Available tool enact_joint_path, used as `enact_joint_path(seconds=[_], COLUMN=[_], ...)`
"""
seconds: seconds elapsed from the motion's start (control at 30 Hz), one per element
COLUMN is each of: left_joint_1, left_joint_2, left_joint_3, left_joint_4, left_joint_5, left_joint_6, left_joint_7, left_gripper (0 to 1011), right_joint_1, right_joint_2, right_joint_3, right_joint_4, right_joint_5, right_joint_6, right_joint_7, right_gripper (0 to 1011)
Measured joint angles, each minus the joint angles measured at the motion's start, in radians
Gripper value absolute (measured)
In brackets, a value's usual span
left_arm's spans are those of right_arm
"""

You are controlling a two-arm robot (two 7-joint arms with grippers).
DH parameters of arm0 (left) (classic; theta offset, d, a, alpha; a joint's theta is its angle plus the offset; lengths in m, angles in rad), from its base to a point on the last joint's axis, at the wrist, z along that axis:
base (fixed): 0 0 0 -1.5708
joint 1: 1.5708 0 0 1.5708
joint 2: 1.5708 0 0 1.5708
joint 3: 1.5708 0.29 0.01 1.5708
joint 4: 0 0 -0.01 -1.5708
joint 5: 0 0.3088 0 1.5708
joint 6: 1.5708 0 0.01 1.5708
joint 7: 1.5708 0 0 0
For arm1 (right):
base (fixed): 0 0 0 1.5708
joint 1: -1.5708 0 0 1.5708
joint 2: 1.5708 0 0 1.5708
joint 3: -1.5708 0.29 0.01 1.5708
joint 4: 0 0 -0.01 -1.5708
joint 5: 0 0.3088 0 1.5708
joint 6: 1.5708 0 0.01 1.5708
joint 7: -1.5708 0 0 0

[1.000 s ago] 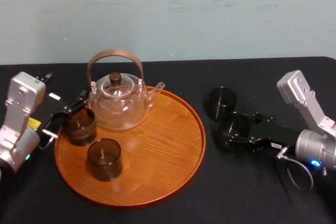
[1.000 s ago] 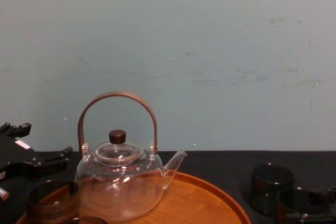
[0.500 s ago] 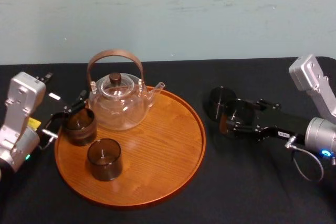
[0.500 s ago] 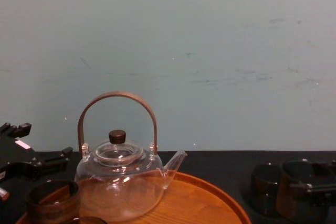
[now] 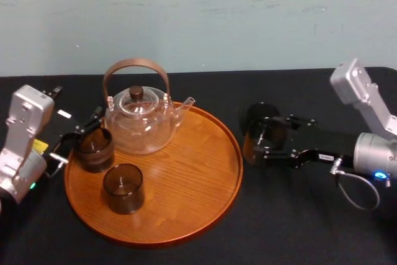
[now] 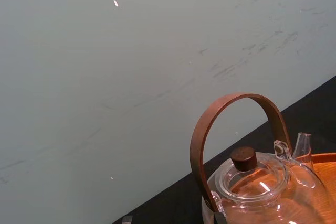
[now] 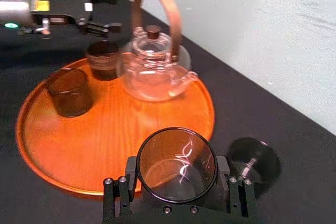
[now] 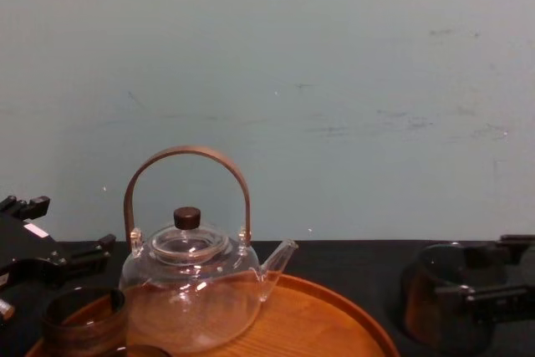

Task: Pick up the glass from the table and place it on the tray.

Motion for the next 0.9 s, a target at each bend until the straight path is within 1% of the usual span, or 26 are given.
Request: enact_joint_path(seconds=[0.03,0.07,0.17,0.27,0.33,0.5,0.9], left_joint_1=[0.0,0.0,0.0,0.0,0.0,0.0,0.0], left_joint_2=[0.0,0.0,0.0,0.0,0.0,0.0,0.0], left_joint_3=[0.0,0.0,0.0,0.0,0.0,0.0,0.0], left_joint_4=[0.0,0.0,0.0,0.0,0.0,0.0,0.0], left_joint_5=[0.0,0.0,0.0,0.0,0.0,0.0,0.0], left_joint_6=[0.0,0.0,0.0,0.0,0.0,0.0,0.0], left_joint_7=[0.0,0.0,0.0,0.0,0.0,0.0,0.0], left_gripper=[1002,1001,1001,1001,1001,1001,1001], right_joint_1=[0.009,0.009,0.032,0.043,0.057,0.074,0.108], right_joint_2=[-0.001,-0.001,-0.01,-0.018,-0.031,-0.049,-0.096], right_joint_3=[-0.011,-0.011,-0.04,-0.056,-0.079,-0.112,-0.177], right_joint_4=[0.003,0.003,0.011,0.017,0.024,0.03,0.049], right_joint_5=[-0.001,-0.001,-0.005,-0.008,-0.012,-0.019,-0.034], right_joint_6=[-0.004,-0.004,-0.015,-0.02,-0.028,-0.04,-0.06], right_joint_7=[0.008,0.008,0.025,0.032,0.04,0.053,0.067], right_gripper=[899,899,899,899,899,899,900])
